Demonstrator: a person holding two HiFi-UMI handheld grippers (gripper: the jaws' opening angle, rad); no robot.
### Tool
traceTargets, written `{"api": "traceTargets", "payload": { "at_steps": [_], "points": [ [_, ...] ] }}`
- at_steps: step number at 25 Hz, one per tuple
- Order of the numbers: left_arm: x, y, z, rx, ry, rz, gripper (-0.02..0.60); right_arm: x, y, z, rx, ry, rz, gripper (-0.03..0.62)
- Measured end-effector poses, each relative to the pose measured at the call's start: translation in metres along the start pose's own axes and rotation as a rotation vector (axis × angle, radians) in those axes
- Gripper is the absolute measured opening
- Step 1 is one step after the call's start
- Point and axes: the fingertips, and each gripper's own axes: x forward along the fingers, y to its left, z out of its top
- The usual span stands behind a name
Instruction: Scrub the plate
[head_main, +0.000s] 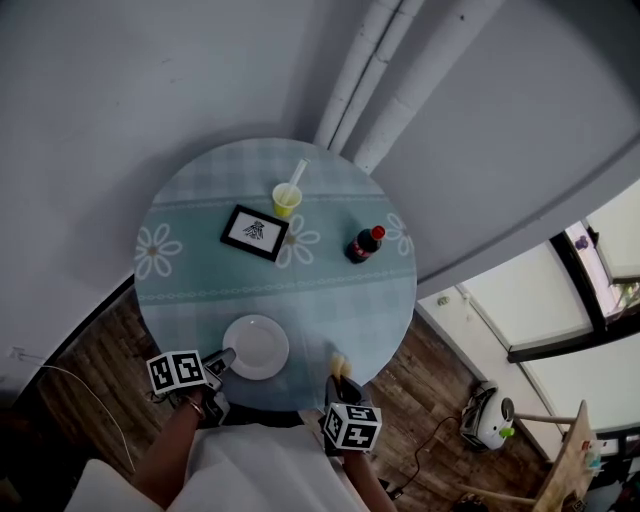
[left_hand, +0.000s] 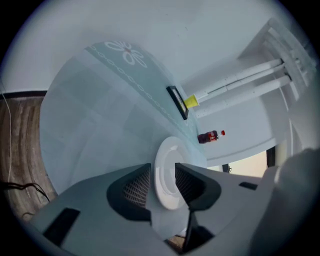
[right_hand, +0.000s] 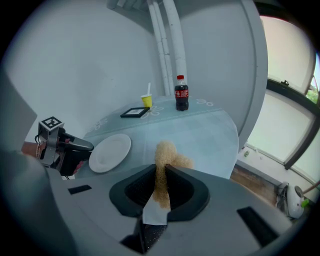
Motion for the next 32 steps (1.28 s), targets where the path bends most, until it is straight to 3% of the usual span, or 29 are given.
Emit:
{"api": "traceTargets", "payload": {
  "at_steps": [3, 5, 9, 15, 18, 23, 25, 32],
  "points": [
    [0.005, -0.006, 0.000, -0.045, 0.007, -0.059, 0.156, -0.006, 0.004, -0.001, -0.065, -0.008, -0.009, 0.063],
    [0.007, -0.004, 0.001, -0.041, 0.007, -0.046, 0.154, -0.006, 0.009, 0.000, -0.097, -0.010, -0.004, 0.063],
    [0.007, 0.009, 0.002, -0.065, -0.010, -0.003, 0.042, -0.007, 0.014, -0.001, -0.127, -0.011, 0.005, 0.063],
    [0.007, 0.009, 0.000, -0.097, 0.020, -0.029, 0.035, -0.005, 0.029, -0.002, -0.248, 0.011, 0.018, 0.063],
    [0.003, -0.002, 0.000, -0.045, -0.019, -0.045, 0.028, -0.002, 0.043, -0.004, -0.305, 0.021, 0.058, 0.063],
    [-0.012, -0.041, -0.001, 0.182, -0.063, -0.082, 0.018, -0.001, 0.047, -0.002, -0.316, 0.009, 0.077, 0.063],
    [-0.015, -0.055, 0.000, 0.236, -0.075, -0.103, 0.017, 0.001, 0.047, 0.000, -0.304, -0.005, 0.084, 0.063],
    [-0.022, -0.069, -0.005, 0.296, -0.065, -0.101, 0.015, 0.004, 0.054, 0.014, -0.235, -0.026, 0.125, 0.063]
  ]
}}
